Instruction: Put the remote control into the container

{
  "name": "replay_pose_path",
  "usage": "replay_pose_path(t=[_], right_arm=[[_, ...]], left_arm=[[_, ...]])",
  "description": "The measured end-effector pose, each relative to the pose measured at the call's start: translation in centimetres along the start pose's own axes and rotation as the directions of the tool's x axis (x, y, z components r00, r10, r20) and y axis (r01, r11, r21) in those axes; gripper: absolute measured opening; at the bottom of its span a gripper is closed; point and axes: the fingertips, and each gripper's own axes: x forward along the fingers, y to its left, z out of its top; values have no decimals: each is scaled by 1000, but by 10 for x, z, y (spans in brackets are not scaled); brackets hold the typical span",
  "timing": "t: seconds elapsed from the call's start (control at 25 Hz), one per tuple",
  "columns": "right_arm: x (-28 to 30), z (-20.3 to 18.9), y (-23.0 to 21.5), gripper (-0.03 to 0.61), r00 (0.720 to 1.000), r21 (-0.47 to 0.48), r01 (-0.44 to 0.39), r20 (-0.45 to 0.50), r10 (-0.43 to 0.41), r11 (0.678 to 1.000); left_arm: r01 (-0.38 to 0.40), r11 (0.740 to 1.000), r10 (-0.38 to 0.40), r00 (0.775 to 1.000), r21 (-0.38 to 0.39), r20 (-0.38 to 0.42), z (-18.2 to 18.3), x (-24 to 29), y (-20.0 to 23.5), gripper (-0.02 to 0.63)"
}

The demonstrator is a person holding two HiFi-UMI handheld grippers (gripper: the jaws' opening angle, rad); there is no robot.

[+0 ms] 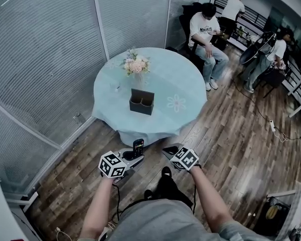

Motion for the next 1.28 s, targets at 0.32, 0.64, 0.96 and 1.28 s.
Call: replay_pose_path(t=[0.32,0.64,0.96,1.28], right_arm=[[14,8,-19,18,1000,-15,-17,-4,17,1000],[28,19,-42,18,999,-38,-51,-9,51,998],[38,15,-73,19,994,-29,-104,-23,103,994],[50,16,-100,18,983,-26,-184,-25,183,983]], left_arm=[[-14,1000,14,1000,-4,-8,5,7,19,91],[-31,999,31,999,-19,-11,16,22,44,91],[-70,996,69,997,-53,-22,28,41,67,89],[-123,987,121,992,-105,-26,39,62,79,90]])
